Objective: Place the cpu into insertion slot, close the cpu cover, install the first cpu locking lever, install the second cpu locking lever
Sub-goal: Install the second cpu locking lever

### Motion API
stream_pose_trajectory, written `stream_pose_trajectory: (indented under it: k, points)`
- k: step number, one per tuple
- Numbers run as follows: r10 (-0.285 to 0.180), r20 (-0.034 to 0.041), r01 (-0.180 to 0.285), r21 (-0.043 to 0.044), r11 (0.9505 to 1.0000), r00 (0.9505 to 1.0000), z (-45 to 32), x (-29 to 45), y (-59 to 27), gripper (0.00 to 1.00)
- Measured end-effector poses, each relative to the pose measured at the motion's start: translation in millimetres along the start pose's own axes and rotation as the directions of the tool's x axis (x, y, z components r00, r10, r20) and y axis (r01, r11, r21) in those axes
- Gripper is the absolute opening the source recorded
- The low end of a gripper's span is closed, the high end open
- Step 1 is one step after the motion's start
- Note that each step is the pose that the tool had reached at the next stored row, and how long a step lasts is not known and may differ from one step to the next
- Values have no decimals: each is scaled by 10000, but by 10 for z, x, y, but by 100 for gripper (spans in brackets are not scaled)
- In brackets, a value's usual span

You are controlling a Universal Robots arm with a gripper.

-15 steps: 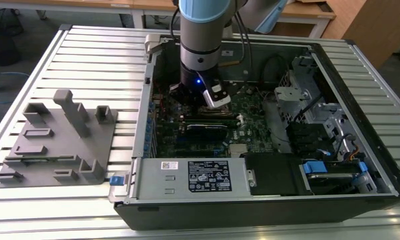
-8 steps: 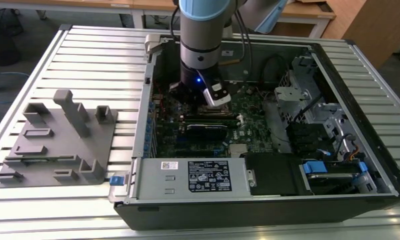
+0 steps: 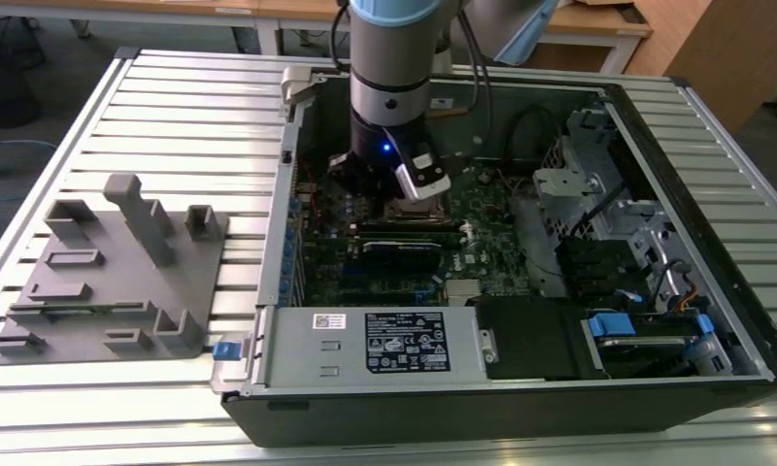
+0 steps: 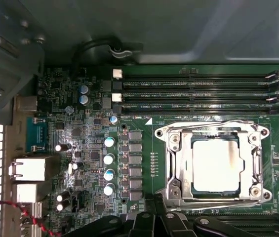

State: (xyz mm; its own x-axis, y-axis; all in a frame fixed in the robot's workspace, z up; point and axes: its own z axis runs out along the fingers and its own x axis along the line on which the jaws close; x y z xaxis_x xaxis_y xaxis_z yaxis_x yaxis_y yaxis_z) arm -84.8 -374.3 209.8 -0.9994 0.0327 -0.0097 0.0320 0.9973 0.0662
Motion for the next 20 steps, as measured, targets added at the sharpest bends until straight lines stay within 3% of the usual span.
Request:
stream_pose_trajectory:
  k: [7,14,20]
  points:
    - [0,-1,0,0,10000,10000,-141,-1,9,11]
    - [-1,-1,1,1,10000,10000,-145,-12,10,11]
    - [2,-3,-2,0,10000,10000,-140,-199,16,11]
